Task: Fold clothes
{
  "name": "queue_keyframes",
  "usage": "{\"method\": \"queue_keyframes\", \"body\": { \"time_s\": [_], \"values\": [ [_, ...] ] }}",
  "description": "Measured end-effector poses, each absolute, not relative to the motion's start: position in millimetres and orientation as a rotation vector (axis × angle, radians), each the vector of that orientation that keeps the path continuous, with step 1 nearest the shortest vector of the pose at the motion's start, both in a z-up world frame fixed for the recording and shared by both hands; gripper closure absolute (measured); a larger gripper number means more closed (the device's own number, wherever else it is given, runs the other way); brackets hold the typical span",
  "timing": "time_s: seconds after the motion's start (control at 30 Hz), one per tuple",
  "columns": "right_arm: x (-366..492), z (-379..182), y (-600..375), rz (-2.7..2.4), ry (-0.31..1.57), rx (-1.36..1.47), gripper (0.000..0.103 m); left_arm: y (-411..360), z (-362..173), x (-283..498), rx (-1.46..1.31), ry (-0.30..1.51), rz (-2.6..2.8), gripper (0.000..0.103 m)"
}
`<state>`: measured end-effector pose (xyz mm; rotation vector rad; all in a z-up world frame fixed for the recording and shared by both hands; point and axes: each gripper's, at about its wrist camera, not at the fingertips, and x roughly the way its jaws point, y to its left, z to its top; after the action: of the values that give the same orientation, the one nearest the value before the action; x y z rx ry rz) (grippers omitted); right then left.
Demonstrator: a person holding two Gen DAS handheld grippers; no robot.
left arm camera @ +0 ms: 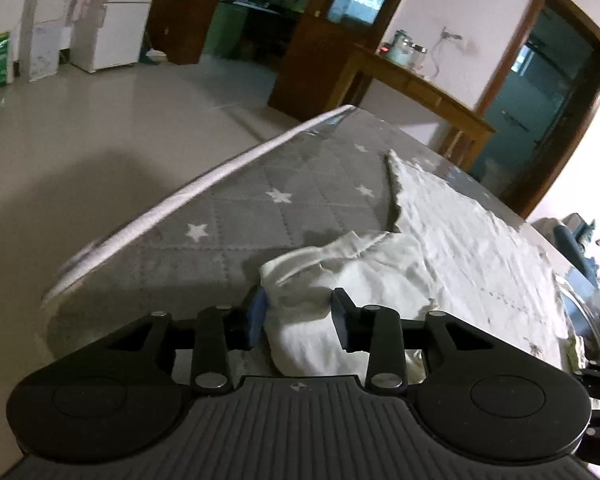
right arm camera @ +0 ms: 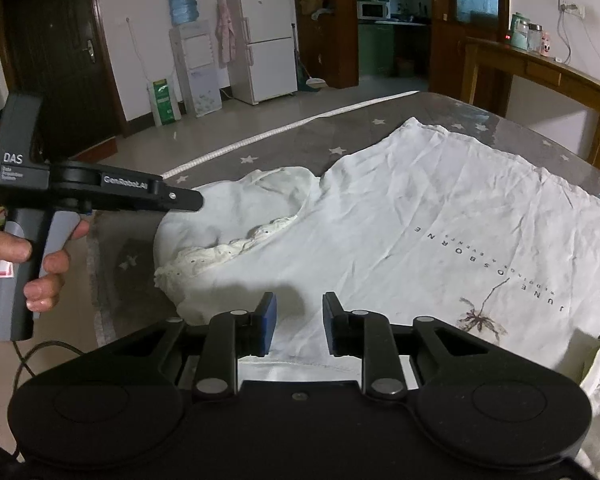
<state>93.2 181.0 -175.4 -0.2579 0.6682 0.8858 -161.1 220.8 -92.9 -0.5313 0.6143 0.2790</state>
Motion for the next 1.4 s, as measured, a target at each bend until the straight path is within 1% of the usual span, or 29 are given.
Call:
{"method": "queue_keyframes", "body": {
  "time_s": [0.1, 0.27, 0.4, 0.53, 0.63, 0.7, 0.8, 0.83, 0.87, 0.93, 1.03, 1.2, 1.3, 1.4],
  "values": [
    [92, -177, 182, 0.889, 0.668, -0.252, 0.076, 223, -87, -159, -0.588, 0.571, 0.235, 0.098],
    [92, -174, 173, 0.862, 0.665, -0.250, 0.076, 191, -56, -162, -0.494, 0.443, 0.059, 0.100],
    [96, -169, 157, 0.819, 0.655, -0.234, 0.076, 157, -45, -156, -0.378, 0.411, -0.137, 0.100],
    [102, -163, 142, 0.769, 0.641, -0.225, 0.076, 119, -66, -133, -0.280, 0.531, -0.284, 0.099],
    [110, -159, 127, 0.718, 0.637, -0.199, 0.076, 105, -85, -119, -0.236, 0.643, -0.313, 0.099],
    [113, -157, 121, 0.705, 0.631, -0.180, 0.076, 105, -86, -122, -0.215, 0.669, -0.326, 0.098],
    [116, -156, 121, 0.721, 0.630, -0.148, 0.075, 111, -74, -137, -0.173, 0.648, -0.354, 0.094],
    [118, -156, 123, 0.728, 0.630, -0.143, 0.075, 116, -68, -141, -0.169, 0.631, -0.359, 0.086],
    [119, -157, 126, 0.738, 0.629, -0.141, 0.075, 122, -62, -146, -0.166, 0.612, -0.358, 0.075],
    [121, -159, 135, 0.761, 0.627, -0.138, 0.075, 129, -53, -151, -0.156, 0.573, -0.307, 0.069],
    [122, -167, 155, 0.810, 0.657, -0.126, 0.076, 147, -51, -138, -0.165, 0.578, -0.191, 0.069],
    [119, -189, 177, 0.797, 0.679, -0.232, 0.076, 160, -64, -100, -0.182, 0.683, -0.103, 0.069],
    [120, -186, 173, 0.793, 0.691, -0.220, 0.076, 159, -76, -90, -0.154, 0.737, -0.087, 0.070],
    [112, -173, 158, 0.786, 0.657, -0.241, 0.076, 160, -72, -100, -0.090, 0.712, -0.124, 0.070]
  ]
}}
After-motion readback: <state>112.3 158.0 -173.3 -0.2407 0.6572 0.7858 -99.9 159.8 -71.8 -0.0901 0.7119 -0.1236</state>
